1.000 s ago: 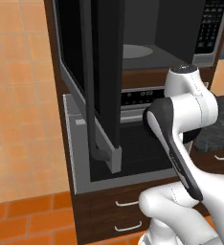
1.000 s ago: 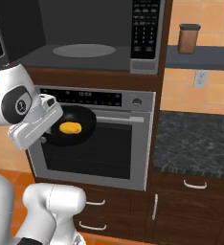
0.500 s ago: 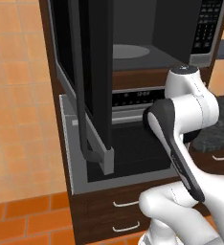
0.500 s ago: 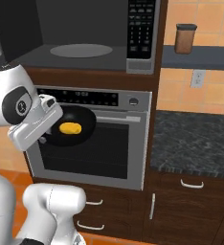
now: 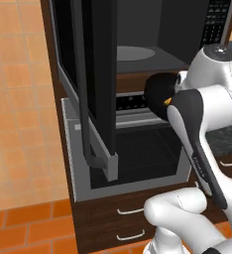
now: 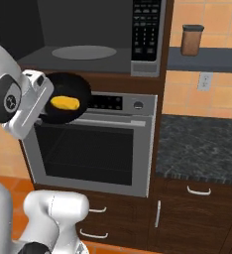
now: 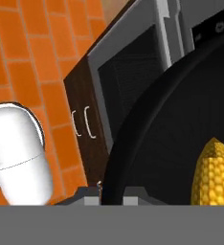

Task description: Pick the corn from the sink and place it in the bowl. Then pick the bowl and place it in the microwave. Then close the microwave door and press the start button.

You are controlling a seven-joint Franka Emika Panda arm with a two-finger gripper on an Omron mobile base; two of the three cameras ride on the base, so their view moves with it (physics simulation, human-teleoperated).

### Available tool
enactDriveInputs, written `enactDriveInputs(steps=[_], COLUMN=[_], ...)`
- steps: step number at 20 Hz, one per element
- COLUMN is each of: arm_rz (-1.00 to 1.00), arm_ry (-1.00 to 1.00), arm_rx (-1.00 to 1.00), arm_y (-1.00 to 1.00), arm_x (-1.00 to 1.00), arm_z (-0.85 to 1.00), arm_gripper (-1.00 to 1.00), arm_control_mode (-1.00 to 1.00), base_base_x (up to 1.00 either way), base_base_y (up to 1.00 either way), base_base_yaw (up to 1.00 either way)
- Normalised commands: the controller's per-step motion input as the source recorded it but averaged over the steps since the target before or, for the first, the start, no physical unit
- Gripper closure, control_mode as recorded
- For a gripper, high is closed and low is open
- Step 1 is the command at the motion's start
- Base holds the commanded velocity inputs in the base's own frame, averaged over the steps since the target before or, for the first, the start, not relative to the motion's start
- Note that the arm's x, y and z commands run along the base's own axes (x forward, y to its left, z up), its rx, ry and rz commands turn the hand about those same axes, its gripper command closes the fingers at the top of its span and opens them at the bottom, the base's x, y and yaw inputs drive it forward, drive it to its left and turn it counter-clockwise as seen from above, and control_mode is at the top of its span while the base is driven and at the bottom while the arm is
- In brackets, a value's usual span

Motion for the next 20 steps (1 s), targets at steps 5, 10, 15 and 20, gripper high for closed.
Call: enactDriveInputs(steps=[5, 10, 15, 20], arm_rz=[0.17, 0.12, 0.07, 0.02], arm_ry=[-0.25, -0.21, -0.15, -0.03], arm_rx=[-0.04, -0.05, -0.07, -0.10], arm_y=[0.33, 0.11, 0.00, 0.00], arm_x=[0.95, 1.00, 1.00, 1.00], arm_z=[0.89, 0.54, 0.25, 0.00], arm_gripper=[1.00, 1.00, 1.00, 1.00], arm_control_mode=[-1.00, -1.00, -1.00, -1.00], base_base_x=[0.00, 0.00, 0.00, 0.00], base_base_y=[0.00, 0.00, 0.00, 0.00], base_base_yaw=[0.00, 0.00, 0.00, 0.00])
